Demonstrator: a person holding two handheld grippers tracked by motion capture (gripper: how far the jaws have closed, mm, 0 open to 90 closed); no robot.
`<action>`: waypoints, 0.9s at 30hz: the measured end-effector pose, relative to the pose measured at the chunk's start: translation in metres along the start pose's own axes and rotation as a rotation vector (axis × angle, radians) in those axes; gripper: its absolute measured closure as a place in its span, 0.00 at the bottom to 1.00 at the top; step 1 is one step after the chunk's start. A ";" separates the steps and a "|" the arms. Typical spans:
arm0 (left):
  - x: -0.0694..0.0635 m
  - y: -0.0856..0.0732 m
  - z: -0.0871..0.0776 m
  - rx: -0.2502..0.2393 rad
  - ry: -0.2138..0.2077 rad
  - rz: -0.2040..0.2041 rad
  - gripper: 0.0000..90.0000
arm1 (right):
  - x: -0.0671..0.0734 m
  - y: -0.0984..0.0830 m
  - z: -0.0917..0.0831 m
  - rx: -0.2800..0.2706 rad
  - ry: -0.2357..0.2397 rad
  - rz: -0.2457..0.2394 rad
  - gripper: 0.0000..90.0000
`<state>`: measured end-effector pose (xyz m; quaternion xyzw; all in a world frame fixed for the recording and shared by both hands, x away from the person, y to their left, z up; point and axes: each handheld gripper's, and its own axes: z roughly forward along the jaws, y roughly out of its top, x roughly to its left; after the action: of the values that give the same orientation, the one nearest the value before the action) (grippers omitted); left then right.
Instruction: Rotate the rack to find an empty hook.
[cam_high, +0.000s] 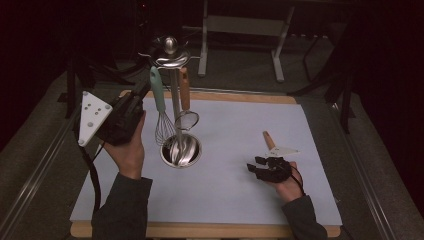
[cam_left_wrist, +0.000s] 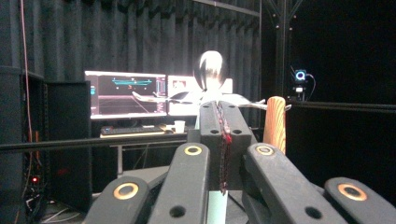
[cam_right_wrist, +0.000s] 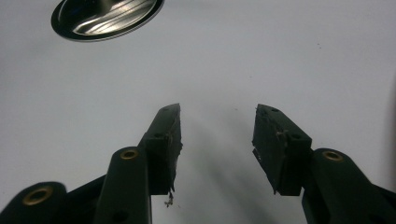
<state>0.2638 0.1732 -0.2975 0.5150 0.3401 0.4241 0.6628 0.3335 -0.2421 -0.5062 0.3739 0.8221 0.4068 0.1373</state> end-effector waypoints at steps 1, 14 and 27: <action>0.000 0.000 0.001 0.000 0.000 0.000 1.00 | 0.000 0.000 0.000 0.000 0.000 0.000 0.57; -0.009 0.003 0.017 0.008 -0.019 0.012 1.00 | -0.001 0.000 0.000 0.000 0.001 0.002 0.57; -0.006 0.005 0.019 0.009 -0.008 0.020 1.00 | -0.001 -0.001 0.001 0.001 0.003 0.003 0.57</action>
<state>0.2767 0.1607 -0.2877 0.5231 0.3343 0.4272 0.6574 0.3341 -0.2426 -0.5072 0.3748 0.8219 0.4070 0.1350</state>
